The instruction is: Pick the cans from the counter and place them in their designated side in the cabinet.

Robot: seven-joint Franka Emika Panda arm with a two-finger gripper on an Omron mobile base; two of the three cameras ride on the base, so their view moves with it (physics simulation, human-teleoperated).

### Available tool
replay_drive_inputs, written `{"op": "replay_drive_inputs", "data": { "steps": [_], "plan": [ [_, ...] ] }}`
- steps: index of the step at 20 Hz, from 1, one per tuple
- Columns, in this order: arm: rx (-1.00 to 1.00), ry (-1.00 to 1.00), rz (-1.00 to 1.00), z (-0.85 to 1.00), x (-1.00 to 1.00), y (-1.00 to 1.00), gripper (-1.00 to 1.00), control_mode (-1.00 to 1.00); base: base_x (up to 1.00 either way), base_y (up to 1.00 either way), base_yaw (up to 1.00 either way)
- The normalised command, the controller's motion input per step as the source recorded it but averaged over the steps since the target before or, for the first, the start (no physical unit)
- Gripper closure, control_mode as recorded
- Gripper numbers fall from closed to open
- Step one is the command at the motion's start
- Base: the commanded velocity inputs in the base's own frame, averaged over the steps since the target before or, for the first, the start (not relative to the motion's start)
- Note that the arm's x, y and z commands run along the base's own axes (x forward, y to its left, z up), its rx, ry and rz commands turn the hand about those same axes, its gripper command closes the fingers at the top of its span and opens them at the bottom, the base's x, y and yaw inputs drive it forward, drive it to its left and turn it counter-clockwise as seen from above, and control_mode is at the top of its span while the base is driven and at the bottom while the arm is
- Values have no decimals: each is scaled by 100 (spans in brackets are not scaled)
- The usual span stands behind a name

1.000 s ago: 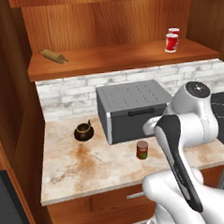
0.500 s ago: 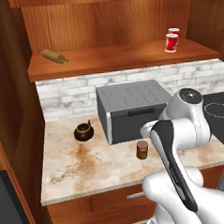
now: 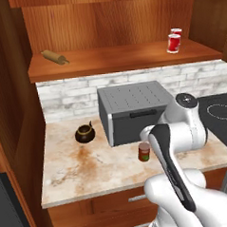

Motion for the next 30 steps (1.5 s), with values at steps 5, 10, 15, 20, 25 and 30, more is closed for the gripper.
{"op": "replay_drive_inputs", "data": {
  "steps": [5, 10, 15, 20, 25, 30],
  "plan": [
    [0, 4, -1, -25, 14, 2, -100, -100, 0, 0, 0],
    [0, 3, -1, -21, 18, 2, -100, -100, 0, 0, 0],
    [0, 2, 0, -17, 28, 1, -100, -100, 0, 0, 0],
    [0, 4, 0, -18, 28, 0, -100, -100, 0, 0, 0],
    [0, 4, 0, -21, 24, 0, -100, -100, 0, 0, 0],
    [0, 5, 0, -22, 9, 0, -100, -100, 0, 0, 0]
  ]
}}
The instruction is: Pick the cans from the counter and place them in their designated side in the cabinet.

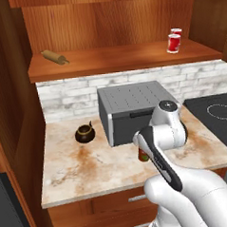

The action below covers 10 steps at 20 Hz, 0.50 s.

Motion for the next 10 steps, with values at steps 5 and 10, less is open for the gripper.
{"op": "replay_drive_inputs", "data": {
  "steps": [5, 10],
  "plan": [
    [0, 4, 0, -22, 12, 1, -100, -100, 0, 0, 0],
    [0, 2, 0, -23, 15, 4, -100, -100, 0, 0, 0]
  ]
}}
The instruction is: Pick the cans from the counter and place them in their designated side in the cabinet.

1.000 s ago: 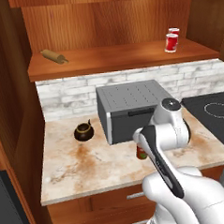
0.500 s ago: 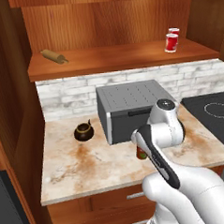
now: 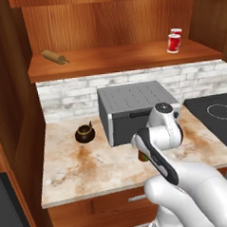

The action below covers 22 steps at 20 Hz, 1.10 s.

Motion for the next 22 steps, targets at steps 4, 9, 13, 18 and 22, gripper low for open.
{"op": "replay_drive_inputs", "data": {
  "steps": [4, 9, 13, 18, 22],
  "plan": [
    [0, 0, 0, -19, 17, 4, -100, -100, 0, 0, 0],
    [0, 0, 0, -17, 19, 1, -100, -100, 0, 0, 0],
    [0, 0, 0, -18, 14, 0, -100, -100, 0, 0, 0],
    [0, 0, 0, -24, 5, 0, -100, -100, 0, 0, 0],
    [0, 1, 0, -28, 3, 0, -100, -100, 0, 0, 0]
  ]
}}
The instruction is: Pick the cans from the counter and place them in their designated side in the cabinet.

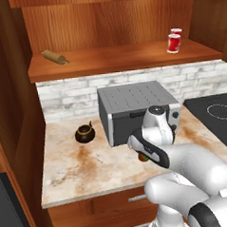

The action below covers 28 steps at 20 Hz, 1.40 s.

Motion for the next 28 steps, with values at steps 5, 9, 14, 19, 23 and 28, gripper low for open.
{"op": "replay_drive_inputs", "data": {
  "steps": [5, 9, 14, 19, 23, 28],
  "plan": [
    [0, 0, 0, -25, 1, 0, -100, -100, 0, 0, 0],
    [0, 0, 0, -26, 0, 0, -100, -100, 0, 0, 0],
    [0, 0, 0, -26, 0, 0, -100, -100, 0, 0, 0],
    [0, 0, 0, -18, 0, 0, 100, -100, 0, 0, 0],
    [0, 0, 0, 1, -2, 0, 100, -100, 0, 0, 0],
    [1, 0, -2, 24, -12, 0, 100, -100, 0, 0, 0]
  ]
}}
